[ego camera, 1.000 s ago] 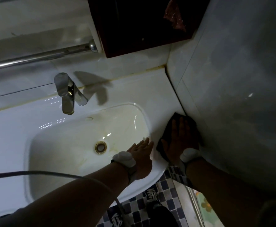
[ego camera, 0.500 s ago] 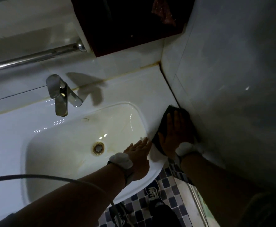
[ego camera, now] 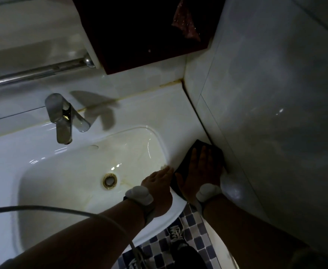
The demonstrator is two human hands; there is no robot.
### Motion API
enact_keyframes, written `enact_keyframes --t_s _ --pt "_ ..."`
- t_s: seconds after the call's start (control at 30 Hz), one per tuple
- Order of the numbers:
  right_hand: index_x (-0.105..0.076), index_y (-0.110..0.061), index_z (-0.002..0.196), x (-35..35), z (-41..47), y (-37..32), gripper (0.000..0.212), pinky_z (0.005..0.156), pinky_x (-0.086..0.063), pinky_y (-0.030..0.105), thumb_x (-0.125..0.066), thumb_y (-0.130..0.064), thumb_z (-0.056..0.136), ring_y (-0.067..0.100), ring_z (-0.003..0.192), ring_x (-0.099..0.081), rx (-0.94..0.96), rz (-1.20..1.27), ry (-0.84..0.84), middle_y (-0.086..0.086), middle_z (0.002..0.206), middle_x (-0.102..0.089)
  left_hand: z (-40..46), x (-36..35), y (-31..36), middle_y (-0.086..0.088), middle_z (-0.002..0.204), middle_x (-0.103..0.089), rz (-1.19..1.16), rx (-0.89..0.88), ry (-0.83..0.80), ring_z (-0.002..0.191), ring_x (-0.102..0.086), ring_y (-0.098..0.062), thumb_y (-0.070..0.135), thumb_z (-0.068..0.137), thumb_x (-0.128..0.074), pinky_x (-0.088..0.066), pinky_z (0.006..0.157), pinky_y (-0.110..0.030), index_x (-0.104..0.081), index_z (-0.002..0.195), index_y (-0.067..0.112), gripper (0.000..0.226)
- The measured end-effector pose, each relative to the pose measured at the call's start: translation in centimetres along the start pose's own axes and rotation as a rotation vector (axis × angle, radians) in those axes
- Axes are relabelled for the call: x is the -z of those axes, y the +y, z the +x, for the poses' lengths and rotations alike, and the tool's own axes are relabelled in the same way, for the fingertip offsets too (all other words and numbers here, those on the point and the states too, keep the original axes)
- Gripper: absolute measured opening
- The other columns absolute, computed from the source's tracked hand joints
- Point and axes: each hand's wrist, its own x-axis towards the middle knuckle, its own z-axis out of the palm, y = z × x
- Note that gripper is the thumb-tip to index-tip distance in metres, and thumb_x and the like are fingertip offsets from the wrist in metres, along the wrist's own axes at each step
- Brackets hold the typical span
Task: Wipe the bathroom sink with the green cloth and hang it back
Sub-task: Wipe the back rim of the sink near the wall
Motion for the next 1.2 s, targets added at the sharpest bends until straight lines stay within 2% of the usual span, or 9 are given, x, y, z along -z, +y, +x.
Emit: enact_keyframes --t_s 0.1,0.27,0.4,0.53,0.7,0.83,0.93,1.0,1.2 --pt "-0.020 -0.005 0.153 0.4 2.3 -1.1 0.107 0.111 -0.012 0.067 -0.023 -0.081 0.077 0.047 0.144 -0.017 0.019 0.018 -0.012 0.025 0.158 -0.017 0.3 0.5 0.3 0.012 0.161 -0.021 -0.034 0.024 0.041 0.149 -0.020 -0.017 0.020 0.095 -0.045 -0.015 0.119 -0.029 -0.017 0.155 0.033 0.067" --pt "-0.017 -0.010 0.154 1.0 7.9 -3.3 0.107 0.110 -0.009 0.070 -0.037 -0.077 0.073 0.046 0.145 -0.011 0.099 0.037 -0.021 0.023 0.159 -0.012 1.7 1.1 -0.7 0.011 0.165 -0.005 -0.103 0.073 0.071 0.151 -0.012 -0.019 0.025 0.096 -0.045 -0.016 0.120 -0.034 0.005 0.155 0.033 0.078" --pt "-0.027 -0.010 0.151 2.0 12.3 -5.2 0.105 0.108 -0.013 0.070 -0.040 -0.074 0.069 0.044 0.142 -0.019 0.089 0.044 0.009 0.023 0.157 -0.022 2.2 2.0 -1.6 0.013 0.164 0.003 -0.058 0.091 0.030 0.152 -0.006 -0.016 0.025 0.094 -0.044 -0.014 0.122 -0.034 0.006 0.155 0.033 0.079" --pt "-0.011 -0.016 0.155 2.4 14.1 -5.6 0.106 0.111 -0.005 0.068 -0.032 -0.079 0.073 0.040 0.146 -0.007 0.084 0.011 -0.007 0.017 0.161 -0.008 2.5 2.1 -2.2 0.016 0.164 0.004 -0.028 0.106 0.025 0.152 0.000 -0.012 0.022 0.096 -0.039 -0.007 0.124 -0.034 0.005 0.154 0.038 0.075" --pt "-0.019 -0.016 0.153 1.7 12.4 -4.3 0.106 0.110 -0.009 0.068 -0.034 -0.079 0.070 0.038 0.146 -0.013 0.082 0.048 0.002 0.016 0.160 -0.016 2.3 1.7 -1.9 0.015 0.163 0.005 0.001 0.069 0.038 0.152 -0.002 -0.011 0.026 0.096 -0.040 -0.006 0.123 -0.030 0.006 0.155 0.034 0.075" --pt "-0.016 -0.012 0.154 1.0 8.9 -2.5 0.107 0.111 -0.014 0.064 -0.030 -0.079 0.072 0.040 0.147 -0.011 0.096 0.062 -0.008 0.017 0.161 -0.013 2.4 1.5 -1.4 0.015 0.163 0.007 -0.006 0.039 0.034 0.152 0.000 -0.010 0.025 0.096 -0.041 -0.006 0.123 -0.030 0.007 0.155 0.034 0.076" --pt "-0.019 -0.009 0.154 0.9 5.9 -1.4 0.106 0.112 -0.015 0.064 -0.024 -0.081 0.075 0.041 0.146 -0.016 0.074 0.055 0.000 0.019 0.160 -0.017 2.5 0.7 -1.4 0.017 0.162 0.011 0.034 -0.019 0.035 0.151 0.002 -0.008 0.025 0.094 -0.039 -0.006 0.124 -0.030 0.011 0.154 0.035 0.079" --pt "-0.021 -0.009 0.153 0.7 3.6 -0.8 0.103 0.110 -0.019 0.065 -0.026 -0.079 0.077 0.042 0.145 -0.020 0.070 0.035 -0.001 0.020 0.159 -0.019 2.6 0.6 -1.4 0.016 0.162 0.011 0.050 -0.028 0.021 0.151 0.002 -0.008 0.027 0.095 -0.039 -0.003 0.122 -0.028 0.010 0.154 0.033 0.077" --pt "-0.025 -0.010 0.152 0.3 -0.1 0.1 0.100 0.110 -0.021 0.064 -0.031 -0.078 0.079 0.044 0.141 -0.026 0.065 -0.045 -0.021 0.021 0.157 -0.025 2.2 1.6 -0.3 0.012 0.164 0.004 0.037 -0.043 0.043 0.151 0.001 -0.009 0.036 0.097 -0.041 -0.001 0.122 -0.030 0.001 0.156 0.030 0.073"
